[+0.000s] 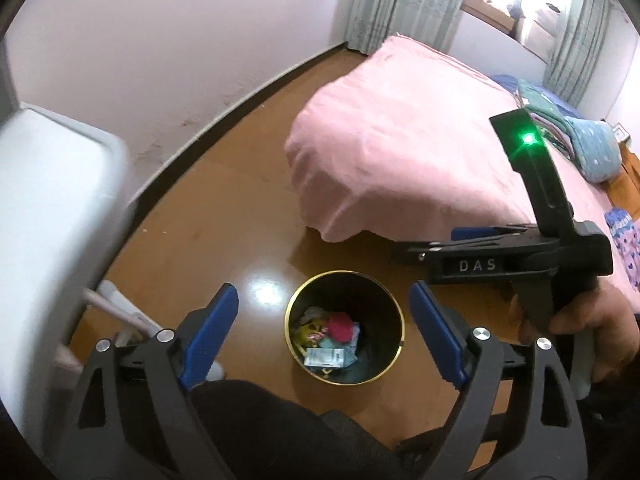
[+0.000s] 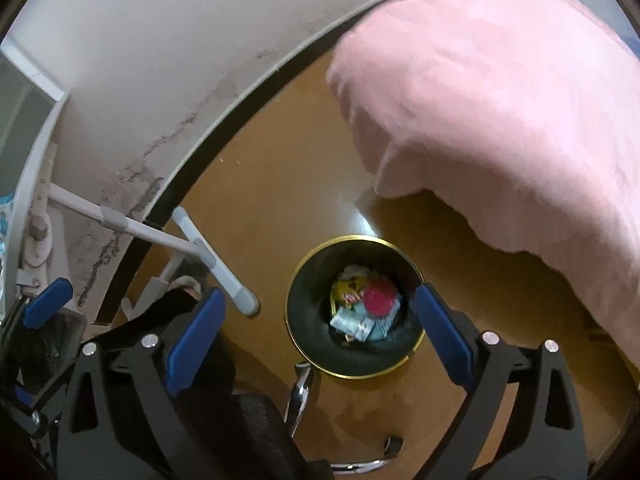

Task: Collect trash
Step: 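Grasp the clear plastic bag with the left tool while the right tool grasps the gray glove, then carry the bag and glove to the wastebasket and open both tools, then grasp the white tape roll with the left tool while the right tool grasps the white-blue mask, then carry the tape roll and mask to the wastebasket and open both tools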

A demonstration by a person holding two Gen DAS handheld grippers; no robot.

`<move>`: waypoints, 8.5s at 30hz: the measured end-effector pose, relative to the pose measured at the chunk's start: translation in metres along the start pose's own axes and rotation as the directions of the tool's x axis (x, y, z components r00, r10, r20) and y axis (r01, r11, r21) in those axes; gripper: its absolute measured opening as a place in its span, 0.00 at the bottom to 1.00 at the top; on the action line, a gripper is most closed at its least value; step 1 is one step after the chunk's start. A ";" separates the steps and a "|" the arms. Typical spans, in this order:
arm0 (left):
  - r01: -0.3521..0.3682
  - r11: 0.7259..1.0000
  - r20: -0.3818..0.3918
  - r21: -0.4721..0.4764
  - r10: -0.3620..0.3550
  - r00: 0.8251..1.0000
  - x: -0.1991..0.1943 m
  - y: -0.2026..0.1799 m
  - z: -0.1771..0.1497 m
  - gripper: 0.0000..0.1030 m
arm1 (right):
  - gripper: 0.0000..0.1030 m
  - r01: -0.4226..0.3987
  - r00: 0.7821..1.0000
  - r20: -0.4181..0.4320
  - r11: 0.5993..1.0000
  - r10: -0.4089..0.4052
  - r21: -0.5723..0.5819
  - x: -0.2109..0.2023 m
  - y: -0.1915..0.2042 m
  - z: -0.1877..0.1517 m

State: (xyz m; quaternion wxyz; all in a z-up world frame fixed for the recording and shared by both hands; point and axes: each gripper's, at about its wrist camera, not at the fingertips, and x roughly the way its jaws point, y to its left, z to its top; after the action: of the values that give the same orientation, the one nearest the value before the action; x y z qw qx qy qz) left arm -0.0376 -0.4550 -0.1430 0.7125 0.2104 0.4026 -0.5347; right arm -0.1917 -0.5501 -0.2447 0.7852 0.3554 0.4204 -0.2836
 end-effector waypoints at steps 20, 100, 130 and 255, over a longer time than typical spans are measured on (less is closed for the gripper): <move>-0.480 0.738 0.000 -0.474 0.546 0.838 -0.281 0.280 -0.144 0.88 | 0.89 -0.360 0.891 -0.100 0.557 0.442 -0.748 -0.063 0.438 -0.032; 0.043 0.999 -0.200 0.016 -0.039 0.979 0.117 -0.022 -0.005 0.07 | 0.18 0.040 0.998 -0.052 0.995 -0.035 0.096 -0.002 -0.064 -0.038; 0.020 0.996 -0.068 0.082 -0.015 0.998 0.021 -0.021 0.003 0.74 | 0.62 0.005 1.000 0.019 1.000 -0.005 0.000 -0.019 -0.021 -0.034; 0.148 0.988 -0.183 0.055 -0.135 0.974 0.100 -0.044 0.000 0.68 | 0.65 0.004 0.999 0.036 0.994 -0.008 0.108 -0.012 -0.038 -0.027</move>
State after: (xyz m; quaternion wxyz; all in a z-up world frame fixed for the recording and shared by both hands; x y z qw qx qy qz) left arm -0.0683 -0.5297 -0.2168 0.6259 0.2528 0.4604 -0.5765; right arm -0.2387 -0.5491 -0.2572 0.7715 0.3909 0.3913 -0.3144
